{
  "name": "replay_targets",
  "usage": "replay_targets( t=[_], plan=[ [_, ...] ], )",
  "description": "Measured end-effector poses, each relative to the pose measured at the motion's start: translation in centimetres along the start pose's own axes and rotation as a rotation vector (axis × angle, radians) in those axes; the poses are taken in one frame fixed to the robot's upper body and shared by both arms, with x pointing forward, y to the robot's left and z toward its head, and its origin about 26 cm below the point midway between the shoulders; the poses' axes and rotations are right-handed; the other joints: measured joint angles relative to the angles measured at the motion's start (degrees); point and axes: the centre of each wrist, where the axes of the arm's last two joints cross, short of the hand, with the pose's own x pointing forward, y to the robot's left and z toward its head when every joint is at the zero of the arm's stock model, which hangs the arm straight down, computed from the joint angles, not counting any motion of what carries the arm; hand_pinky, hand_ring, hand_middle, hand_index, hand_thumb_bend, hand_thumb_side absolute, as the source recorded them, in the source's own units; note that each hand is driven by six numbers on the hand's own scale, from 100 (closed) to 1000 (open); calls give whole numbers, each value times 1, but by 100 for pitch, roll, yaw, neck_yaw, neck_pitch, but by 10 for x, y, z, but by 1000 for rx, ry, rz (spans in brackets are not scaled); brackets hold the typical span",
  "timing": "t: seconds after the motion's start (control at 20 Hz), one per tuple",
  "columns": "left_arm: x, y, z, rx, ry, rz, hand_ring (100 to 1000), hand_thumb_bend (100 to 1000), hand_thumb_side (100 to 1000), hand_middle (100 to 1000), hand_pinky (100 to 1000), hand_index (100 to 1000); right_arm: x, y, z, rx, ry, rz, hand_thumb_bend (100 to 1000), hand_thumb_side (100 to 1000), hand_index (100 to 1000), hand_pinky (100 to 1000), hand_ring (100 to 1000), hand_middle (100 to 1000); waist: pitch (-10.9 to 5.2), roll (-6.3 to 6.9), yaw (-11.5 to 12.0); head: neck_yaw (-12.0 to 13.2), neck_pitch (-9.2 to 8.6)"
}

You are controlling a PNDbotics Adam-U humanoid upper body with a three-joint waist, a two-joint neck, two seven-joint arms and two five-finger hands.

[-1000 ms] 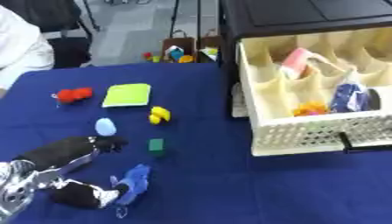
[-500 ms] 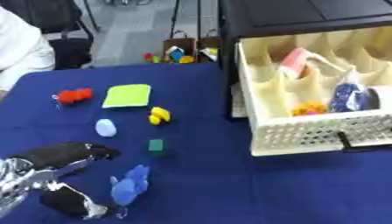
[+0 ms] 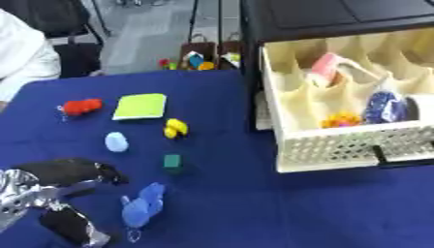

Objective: Pick up objects from table and place into drawer.

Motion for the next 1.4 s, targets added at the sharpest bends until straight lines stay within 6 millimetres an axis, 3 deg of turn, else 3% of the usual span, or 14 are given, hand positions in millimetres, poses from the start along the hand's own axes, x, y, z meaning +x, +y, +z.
replay_targets(
  t=[0.9, 1.4],
  plan=[
    [20, 5, -10, 18, -8, 2, 826, 561, 618, 766, 726, 935, 1, 1, 0, 3, 2, -9, 100, 1000, 765, 583, 628, 615, 75, -6, -42, 25, -6],
    [24, 4, -13, 54, 86, -52, 827, 504, 662, 770, 728, 926, 1, 1, 0, 2, 2, -9, 100, 1000, 765, 584, 629, 614, 111, -6, -18, 25, -16]
  ],
)
